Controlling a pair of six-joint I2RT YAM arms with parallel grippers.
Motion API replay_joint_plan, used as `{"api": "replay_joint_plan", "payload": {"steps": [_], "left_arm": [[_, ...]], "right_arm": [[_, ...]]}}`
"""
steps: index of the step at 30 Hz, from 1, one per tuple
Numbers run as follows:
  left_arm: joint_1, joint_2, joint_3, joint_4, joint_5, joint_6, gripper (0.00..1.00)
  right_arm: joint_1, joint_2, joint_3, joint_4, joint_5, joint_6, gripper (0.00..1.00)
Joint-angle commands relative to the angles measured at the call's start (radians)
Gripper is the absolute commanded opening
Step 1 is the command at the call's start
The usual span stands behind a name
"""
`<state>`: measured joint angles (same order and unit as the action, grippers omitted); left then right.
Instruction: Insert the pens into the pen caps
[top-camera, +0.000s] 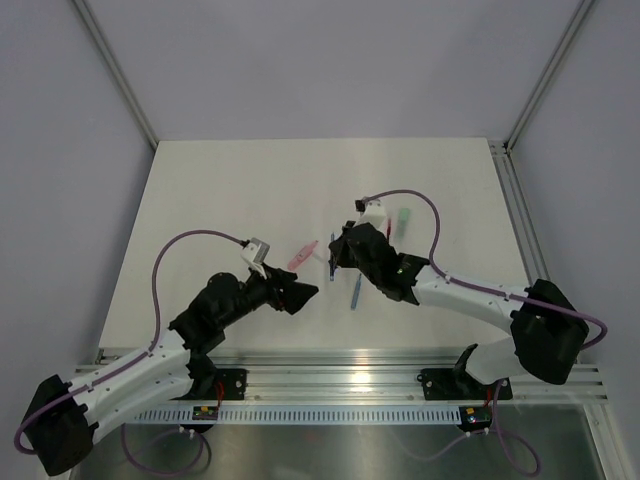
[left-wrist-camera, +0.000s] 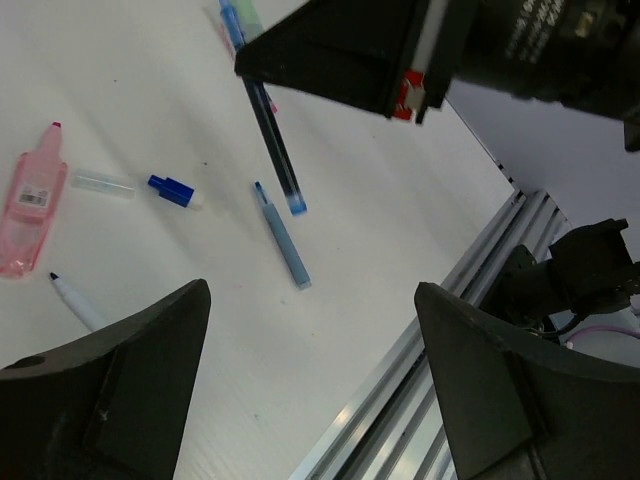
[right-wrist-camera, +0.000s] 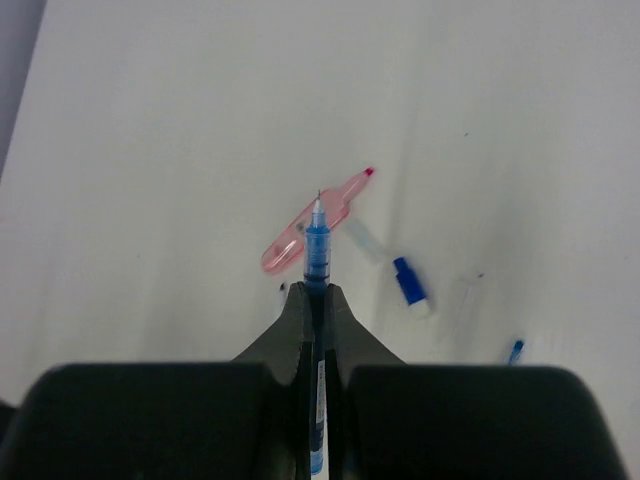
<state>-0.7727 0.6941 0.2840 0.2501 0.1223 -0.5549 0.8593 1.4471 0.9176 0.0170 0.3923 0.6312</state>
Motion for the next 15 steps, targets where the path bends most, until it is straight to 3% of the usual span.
{"api": "replay_joint_plan", "payload": {"steps": [1, 9, 15], "left_arm": [[0.003, 0.024, -0.006, 0.115, 0.066, -0.022, 0.86], [0.007, 0.045, -0.012, 0.15, 0.083, -0.04, 0.74], [0.021, 0.1, -0.014, 0.195, 0.14, -0.065, 0.65]], "right_arm": [[0.046, -0.103, -0.118, 0.173, -0.012, 0.111, 0.0], [0.158, -0.232, -0.221, 0.29, 0.006, 0.133, 0.0], [0.201, -0.241, -0.246, 0.377, 0.002, 0.121, 0.0]]}}
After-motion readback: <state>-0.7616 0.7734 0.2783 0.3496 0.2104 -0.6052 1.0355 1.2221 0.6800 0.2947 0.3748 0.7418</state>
